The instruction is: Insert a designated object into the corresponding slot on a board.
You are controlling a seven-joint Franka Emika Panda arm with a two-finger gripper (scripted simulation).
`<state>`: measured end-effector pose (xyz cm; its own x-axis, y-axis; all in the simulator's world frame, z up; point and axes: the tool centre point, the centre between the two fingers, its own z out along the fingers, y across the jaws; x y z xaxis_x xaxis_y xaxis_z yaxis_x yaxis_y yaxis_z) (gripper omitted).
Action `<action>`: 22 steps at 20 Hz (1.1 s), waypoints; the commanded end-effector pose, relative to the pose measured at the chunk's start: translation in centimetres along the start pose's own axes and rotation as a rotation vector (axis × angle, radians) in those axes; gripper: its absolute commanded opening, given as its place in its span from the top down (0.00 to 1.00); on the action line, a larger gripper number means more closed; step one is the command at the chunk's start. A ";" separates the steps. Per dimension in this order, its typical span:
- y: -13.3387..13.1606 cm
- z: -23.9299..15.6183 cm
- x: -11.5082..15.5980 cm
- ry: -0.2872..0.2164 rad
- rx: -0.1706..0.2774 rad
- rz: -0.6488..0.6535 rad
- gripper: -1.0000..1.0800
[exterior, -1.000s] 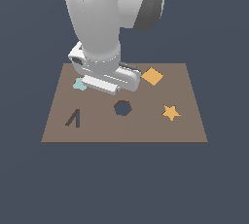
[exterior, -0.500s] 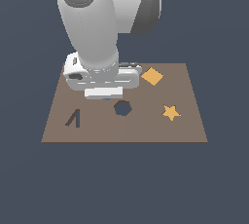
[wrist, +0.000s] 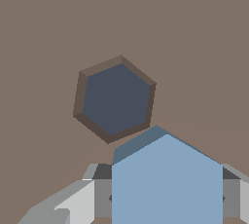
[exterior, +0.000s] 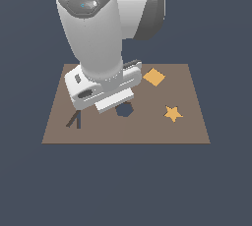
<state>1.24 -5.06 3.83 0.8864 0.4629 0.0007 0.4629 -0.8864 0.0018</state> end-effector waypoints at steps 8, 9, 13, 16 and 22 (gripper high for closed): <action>-0.6 -0.1 2.5 0.001 0.000 -0.412 1.00; -0.7 -0.2 2.7 0.001 0.000 -0.451 1.00; -1.2 -0.2 3.4 0.001 0.000 -0.588 1.00; -1.5 -0.2 3.8 0.000 0.000 -0.675 1.00; -2.2 -0.2 4.3 0.000 0.000 -0.806 1.00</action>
<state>4.01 -1.33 4.03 0.3102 0.9507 -0.0005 0.9507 -0.3102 0.0015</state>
